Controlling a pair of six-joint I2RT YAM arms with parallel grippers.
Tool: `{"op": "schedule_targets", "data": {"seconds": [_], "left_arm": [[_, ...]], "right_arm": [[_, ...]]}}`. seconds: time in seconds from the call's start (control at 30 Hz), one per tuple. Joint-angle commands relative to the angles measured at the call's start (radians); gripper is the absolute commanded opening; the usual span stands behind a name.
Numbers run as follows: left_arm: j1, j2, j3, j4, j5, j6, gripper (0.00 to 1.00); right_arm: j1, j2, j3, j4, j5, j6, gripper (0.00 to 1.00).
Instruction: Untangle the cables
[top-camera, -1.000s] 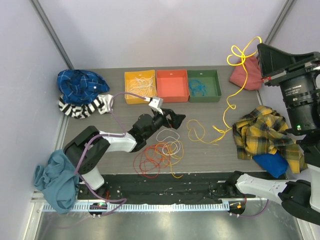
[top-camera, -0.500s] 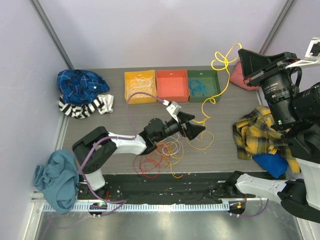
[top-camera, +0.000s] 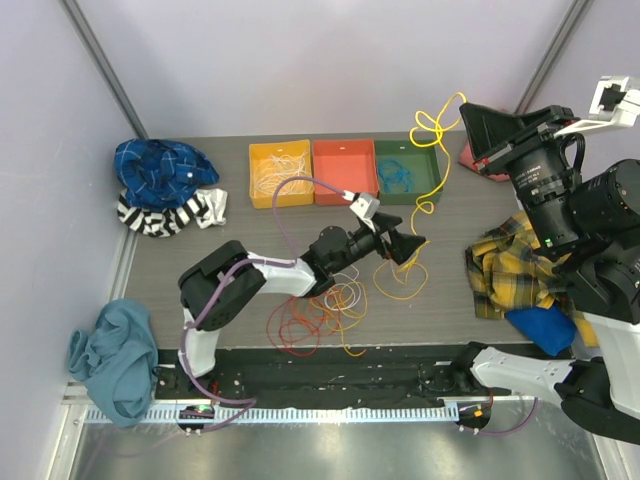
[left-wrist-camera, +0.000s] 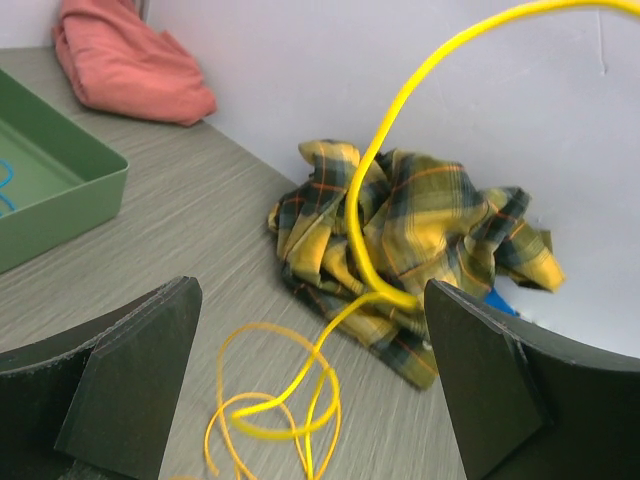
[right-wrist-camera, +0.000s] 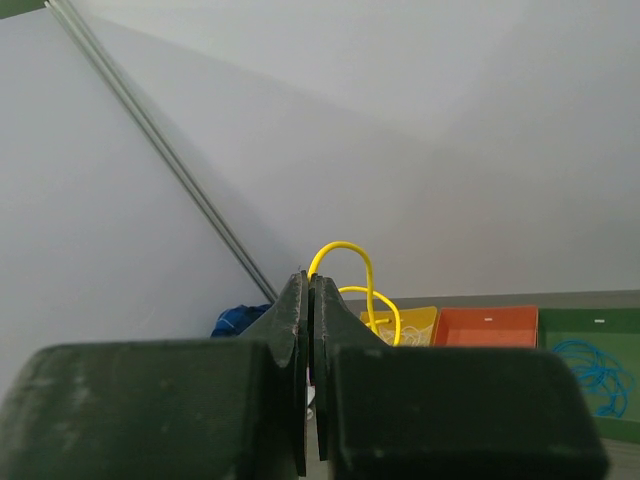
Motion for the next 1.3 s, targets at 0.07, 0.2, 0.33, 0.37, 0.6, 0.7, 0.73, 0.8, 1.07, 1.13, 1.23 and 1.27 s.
{"op": "schedule_targets", "data": {"seconds": [0.07, 0.2, 0.33, 0.37, 0.6, 0.7, 0.73, 0.8, 1.07, 1.13, 1.23, 1.27], "left_arm": [[0.015, 0.064, 0.112, 0.124, -0.011, -0.081, 1.0], [0.028, 0.105, 0.16, 0.129, 0.009, -0.122, 1.0], [0.058, 0.137, 0.177, 0.11, 0.038, -0.186, 0.76], [0.067, 0.131, 0.171, 0.1, 0.042, -0.218, 0.52], [0.228, -0.109, 0.052, -0.061, 0.087, -0.363, 0.0], [0.274, -0.275, 0.167, -0.453, 0.118, -0.311, 0.0], [0.278, -0.313, 0.227, -0.567, 0.113, -0.286, 0.0], [0.282, -0.39, 0.399, -0.854, 0.104, -0.214, 0.0], [0.283, -0.59, 0.675, -1.221, -0.052, -0.032, 0.0], [0.283, -0.611, 0.738, -1.301, -0.073, 0.002, 0.0], [0.283, -0.611, 0.818, -1.399, -0.135, 0.031, 0.0], [0.285, -0.607, 0.841, -1.414, -0.139, 0.039, 0.0]], "right_arm": [[0.001, -0.005, -0.018, 0.026, -0.023, 0.018, 0.01], [0.0, -0.01, -0.033, 0.028, -0.023, 0.019, 0.01], [0.0, -0.013, -0.05, 0.029, -0.027, 0.022, 0.01], [0.0, -0.015, -0.059, 0.028, -0.026, 0.024, 0.01], [0.001, -0.073, -0.183, 0.04, -0.011, 0.053, 0.01], [0.001, -0.105, -0.3, 0.067, -0.029, 0.105, 0.07], [0.001, -0.11, -0.33, 0.086, -0.049, 0.119, 0.11], [0.001, -0.116, -0.415, 0.104, -0.076, 0.154, 0.17], [0.001, -0.029, -0.599, 0.173, -0.196, 0.217, 0.57], [0.001, -0.021, -0.613, 0.178, -0.193, 0.212, 0.66], [0.001, -0.025, -0.643, 0.193, -0.187, 0.208, 0.77], [0.001, -0.024, -0.656, 0.198, -0.19, 0.208, 0.79]]}}
